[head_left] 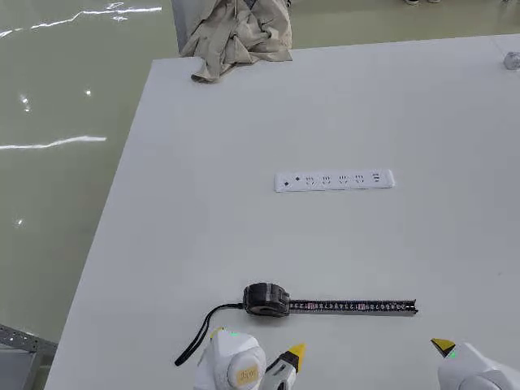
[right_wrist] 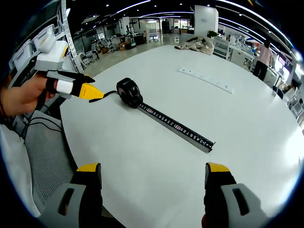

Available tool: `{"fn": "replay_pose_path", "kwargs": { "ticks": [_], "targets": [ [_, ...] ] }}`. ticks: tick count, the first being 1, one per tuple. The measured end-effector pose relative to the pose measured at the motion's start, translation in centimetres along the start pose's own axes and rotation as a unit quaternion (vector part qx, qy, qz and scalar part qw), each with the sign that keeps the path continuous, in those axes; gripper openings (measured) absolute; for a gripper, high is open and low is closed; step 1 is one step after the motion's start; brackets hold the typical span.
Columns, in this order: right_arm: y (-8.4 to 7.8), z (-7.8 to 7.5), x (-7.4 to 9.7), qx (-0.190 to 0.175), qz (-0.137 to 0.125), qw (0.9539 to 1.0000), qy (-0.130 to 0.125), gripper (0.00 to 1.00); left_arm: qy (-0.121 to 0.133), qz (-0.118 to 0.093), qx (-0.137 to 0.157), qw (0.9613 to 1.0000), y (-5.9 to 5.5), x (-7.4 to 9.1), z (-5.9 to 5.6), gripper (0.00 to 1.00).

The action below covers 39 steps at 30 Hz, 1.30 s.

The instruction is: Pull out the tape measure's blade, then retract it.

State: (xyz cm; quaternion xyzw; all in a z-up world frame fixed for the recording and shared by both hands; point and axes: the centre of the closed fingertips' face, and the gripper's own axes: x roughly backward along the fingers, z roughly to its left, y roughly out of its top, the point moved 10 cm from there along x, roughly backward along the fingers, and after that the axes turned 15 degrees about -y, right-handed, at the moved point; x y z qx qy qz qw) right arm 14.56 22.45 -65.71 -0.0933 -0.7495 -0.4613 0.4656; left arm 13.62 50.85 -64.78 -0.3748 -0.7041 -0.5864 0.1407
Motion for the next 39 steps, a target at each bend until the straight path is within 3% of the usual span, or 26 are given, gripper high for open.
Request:
{"fn": "replay_pose_path", "kwargs": {
  "ticks": [7,13,24,32,39],
  "targets": [
    [0.1,-0.9,-0.8,0.021,-0.004,0.9997,0.009,0.91,0.004,-0.001,0.002,1.0,0.1,-0.9,0.1,0.84],
    [0.5,-1.5,-1.5,0.042,-0.026,0.9985,0.026,0.9,0.009,0.009,0.009,0.9999,0.1,-1.9,0.2,0.84],
    [0.9,-2.5,-3.0,0.078,-0.033,0.9956,0.039,0.85,0.022,0.013,0.021,0.9995,0.3,-3.2,0.8,0.81],
    [0.9,-3.2,-3.6,0.104,-0.036,0.9929,0.043,0.81,0.028,0.013,0.029,0.9991,0.5,-3.9,1.3,0.81],
    [1.0,-4.2,-4.2,0.14,-0.044,0.988,0.048,0.74,0.034,0.019,0.035,0.9986,0.3,-4.8,1.3,0.8]
  ]
}}
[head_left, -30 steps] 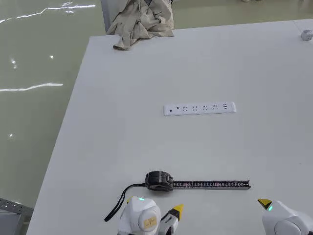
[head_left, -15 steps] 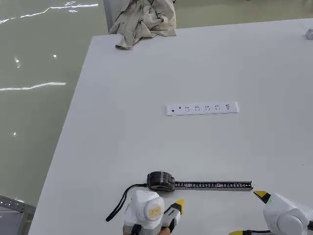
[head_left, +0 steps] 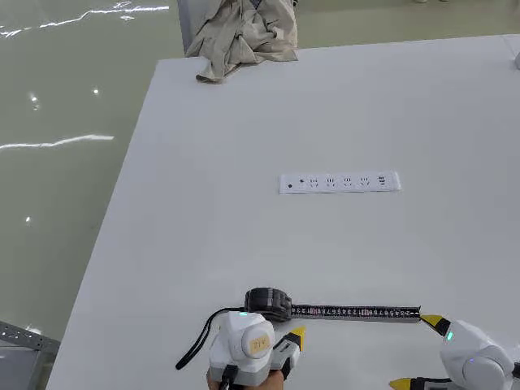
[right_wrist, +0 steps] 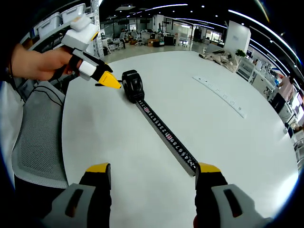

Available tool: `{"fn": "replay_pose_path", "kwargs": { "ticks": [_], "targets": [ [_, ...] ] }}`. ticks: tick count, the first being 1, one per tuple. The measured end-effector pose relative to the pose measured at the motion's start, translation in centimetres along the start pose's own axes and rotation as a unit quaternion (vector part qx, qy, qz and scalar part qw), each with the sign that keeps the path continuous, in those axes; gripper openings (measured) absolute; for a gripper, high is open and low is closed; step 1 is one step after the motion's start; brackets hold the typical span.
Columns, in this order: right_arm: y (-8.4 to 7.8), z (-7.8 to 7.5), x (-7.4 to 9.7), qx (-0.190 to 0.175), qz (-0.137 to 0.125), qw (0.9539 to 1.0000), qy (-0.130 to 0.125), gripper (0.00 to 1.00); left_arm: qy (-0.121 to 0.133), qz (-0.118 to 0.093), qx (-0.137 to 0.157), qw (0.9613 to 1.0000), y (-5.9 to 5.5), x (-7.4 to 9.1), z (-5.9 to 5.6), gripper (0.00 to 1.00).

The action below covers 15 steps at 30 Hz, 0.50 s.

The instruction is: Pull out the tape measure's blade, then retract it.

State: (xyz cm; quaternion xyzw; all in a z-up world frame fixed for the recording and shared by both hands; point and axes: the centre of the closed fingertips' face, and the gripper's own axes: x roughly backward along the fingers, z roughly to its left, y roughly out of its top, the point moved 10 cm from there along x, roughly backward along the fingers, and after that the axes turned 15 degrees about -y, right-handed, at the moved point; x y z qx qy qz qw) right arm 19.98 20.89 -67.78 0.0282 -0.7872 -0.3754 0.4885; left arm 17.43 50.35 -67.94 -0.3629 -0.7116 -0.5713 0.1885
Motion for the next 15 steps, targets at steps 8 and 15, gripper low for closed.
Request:
{"fn": "replay_pose_path", "kwargs": {
  "ticks": [8,15],
  "targets": [
    [-0.5,-1.4,-1.0,0.05,0.005,0.9987,0.011,0.69,0.004,0.001,0.009,1.0,0.1,-1.0,0.0,0.79],
    [-0.8,-3.0,-2.0,0.078,0.012,0.9967,0.019,0.65,0.006,0.003,0.015,0.9999,0.4,-1.8,0.1,0.78]
  ]
}}
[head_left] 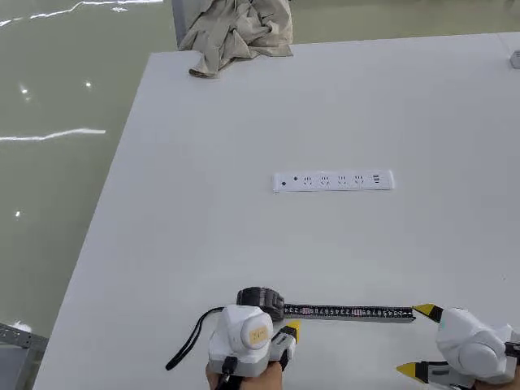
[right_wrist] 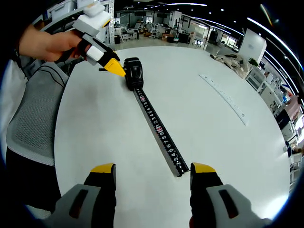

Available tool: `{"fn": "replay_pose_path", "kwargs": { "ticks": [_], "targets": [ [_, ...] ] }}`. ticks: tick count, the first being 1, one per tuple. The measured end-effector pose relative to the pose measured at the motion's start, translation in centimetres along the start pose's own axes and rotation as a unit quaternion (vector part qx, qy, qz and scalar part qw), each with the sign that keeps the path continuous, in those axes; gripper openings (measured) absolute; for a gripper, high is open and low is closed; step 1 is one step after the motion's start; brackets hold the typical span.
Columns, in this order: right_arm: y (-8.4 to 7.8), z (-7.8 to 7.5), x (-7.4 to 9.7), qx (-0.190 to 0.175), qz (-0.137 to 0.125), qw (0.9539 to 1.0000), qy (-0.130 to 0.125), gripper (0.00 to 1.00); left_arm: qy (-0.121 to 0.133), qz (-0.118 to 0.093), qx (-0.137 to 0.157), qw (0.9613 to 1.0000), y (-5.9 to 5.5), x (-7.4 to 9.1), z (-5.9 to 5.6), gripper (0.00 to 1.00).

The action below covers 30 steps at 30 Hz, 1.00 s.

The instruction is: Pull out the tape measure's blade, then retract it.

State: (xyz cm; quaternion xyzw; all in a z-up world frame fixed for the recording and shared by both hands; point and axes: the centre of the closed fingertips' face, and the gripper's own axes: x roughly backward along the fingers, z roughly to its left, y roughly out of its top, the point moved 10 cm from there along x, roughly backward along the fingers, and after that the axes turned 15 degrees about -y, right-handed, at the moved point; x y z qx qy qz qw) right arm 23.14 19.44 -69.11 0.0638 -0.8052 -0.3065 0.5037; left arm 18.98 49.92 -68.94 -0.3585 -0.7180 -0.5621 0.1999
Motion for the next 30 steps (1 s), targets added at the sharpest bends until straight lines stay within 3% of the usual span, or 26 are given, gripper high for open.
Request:
{"fn": "replay_pose_path", "kwargs": {
  "ticks": [17,30],
  "targets": [
    [-0.3,-2.7,-2.1,0.057,0.011,0.9979,0.027,0.54,0.014,-0.001,0.014,0.9998,1.0,-1.3,0.7,0.76],
    [-0.5,-3.9,-3.9,0.101,0.019,0.9924,0.067,0.49,0.024,0.008,0.029,0.9993,1.1,-2.4,1.2,0.75]
  ]
}}
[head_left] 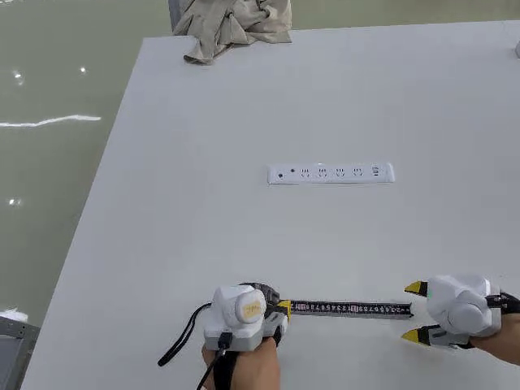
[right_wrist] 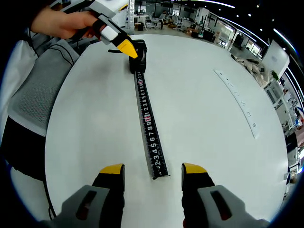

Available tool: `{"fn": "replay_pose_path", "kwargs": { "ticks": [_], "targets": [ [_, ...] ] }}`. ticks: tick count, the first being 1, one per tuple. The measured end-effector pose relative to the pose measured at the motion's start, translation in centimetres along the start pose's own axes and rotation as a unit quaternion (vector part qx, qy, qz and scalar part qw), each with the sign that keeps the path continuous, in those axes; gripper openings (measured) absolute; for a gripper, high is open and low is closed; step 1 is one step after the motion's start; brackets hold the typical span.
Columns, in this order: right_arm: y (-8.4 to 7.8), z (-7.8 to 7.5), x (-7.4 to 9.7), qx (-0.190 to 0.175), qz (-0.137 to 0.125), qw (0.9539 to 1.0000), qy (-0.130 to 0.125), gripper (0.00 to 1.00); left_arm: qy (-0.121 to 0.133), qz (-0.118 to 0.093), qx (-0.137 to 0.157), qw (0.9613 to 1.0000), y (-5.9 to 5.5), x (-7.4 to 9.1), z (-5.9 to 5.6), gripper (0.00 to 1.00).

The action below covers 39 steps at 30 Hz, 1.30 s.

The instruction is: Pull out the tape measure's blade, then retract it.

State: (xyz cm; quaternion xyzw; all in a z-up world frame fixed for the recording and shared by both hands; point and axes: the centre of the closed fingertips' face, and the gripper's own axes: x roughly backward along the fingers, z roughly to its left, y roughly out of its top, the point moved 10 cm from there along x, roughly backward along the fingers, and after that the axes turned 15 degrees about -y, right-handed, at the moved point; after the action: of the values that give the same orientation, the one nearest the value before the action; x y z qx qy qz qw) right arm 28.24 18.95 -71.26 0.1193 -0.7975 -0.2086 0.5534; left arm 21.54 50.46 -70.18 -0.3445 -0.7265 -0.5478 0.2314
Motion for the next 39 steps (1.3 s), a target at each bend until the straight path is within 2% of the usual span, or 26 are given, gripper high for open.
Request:
{"fn": "replay_pose_path", "kwargs": {
  "ticks": [10,21,27,34,39],
  "targets": [
    [-0.3,-0.5,-1.0,0.018,0.009,0.9995,0.022,0.42,0.004,0.002,0.011,0.9999,-0.1,-0.5,0.2,0.74],
    [-1.1,-1.0,-2.1,0.018,0.017,0.9987,0.043,0.32,0.008,0.002,0.01,0.9999,0.3,-1.2,0.5,0.72],
    [-1.4,-1.0,-2.3,0.014,0.02,0.9985,0.05,0.29,0.008,0.009,0.01,0.9999,0.1,-1.5,0.6,0.7],
    [-1.5,-1.2,-2.5,0.014,0.019,0.9984,0.052,0.23,0.01,0.002,0.003,0.9999,0.2,-1.8,0.6,0.66],
    [-1.5,-1.2,-2.4,0.007,0.021,0.9984,0.052,0.19,0.012,0.001,0.001,0.9999,0.1,-2.1,0.7,0.66]
  ]
}}
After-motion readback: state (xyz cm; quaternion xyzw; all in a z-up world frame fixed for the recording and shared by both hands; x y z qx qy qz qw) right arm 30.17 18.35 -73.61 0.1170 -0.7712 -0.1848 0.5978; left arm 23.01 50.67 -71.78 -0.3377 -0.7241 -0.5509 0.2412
